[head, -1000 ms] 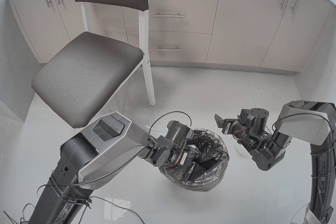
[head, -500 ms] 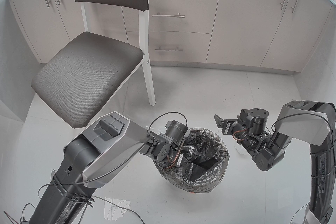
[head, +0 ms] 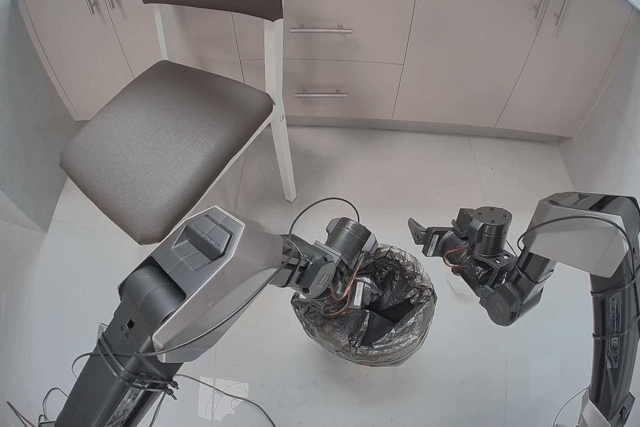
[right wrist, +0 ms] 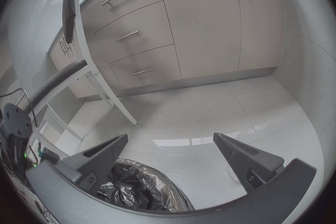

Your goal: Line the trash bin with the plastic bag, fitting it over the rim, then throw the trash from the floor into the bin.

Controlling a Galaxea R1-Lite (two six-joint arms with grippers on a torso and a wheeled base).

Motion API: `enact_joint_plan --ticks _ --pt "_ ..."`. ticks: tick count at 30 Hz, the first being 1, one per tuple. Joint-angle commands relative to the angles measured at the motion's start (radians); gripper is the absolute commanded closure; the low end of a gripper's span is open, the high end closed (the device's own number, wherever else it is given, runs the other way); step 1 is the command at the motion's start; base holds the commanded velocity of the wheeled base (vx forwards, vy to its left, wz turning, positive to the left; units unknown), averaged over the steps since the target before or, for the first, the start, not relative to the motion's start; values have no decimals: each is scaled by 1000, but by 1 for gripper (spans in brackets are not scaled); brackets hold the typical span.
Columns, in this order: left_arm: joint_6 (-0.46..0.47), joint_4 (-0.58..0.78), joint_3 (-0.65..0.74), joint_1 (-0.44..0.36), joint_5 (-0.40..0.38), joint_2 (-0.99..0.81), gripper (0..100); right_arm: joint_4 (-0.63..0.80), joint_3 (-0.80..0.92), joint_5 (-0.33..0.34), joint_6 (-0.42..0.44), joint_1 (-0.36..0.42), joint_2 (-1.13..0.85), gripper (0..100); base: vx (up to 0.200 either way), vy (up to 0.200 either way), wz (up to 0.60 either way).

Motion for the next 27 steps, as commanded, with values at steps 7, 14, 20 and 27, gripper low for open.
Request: enact_joint_plan --ticks 7,14,20,27 --pt "-17 85 45 -32 -53 -39 0 0 -1 0 1 0 -1 0 0 0 0" --pt "20 120 40 -30 -50 -19 0 0 -1 0 -1 0 0 0 0 0 0" --pt "103 191 34 -29 -52 -19 0 0 0 -2 1 0 0 0 0 0 0" --pt "126 284 -55 -24 -49 20 0 0 -1 0 1 2 3 0 0 0 0"
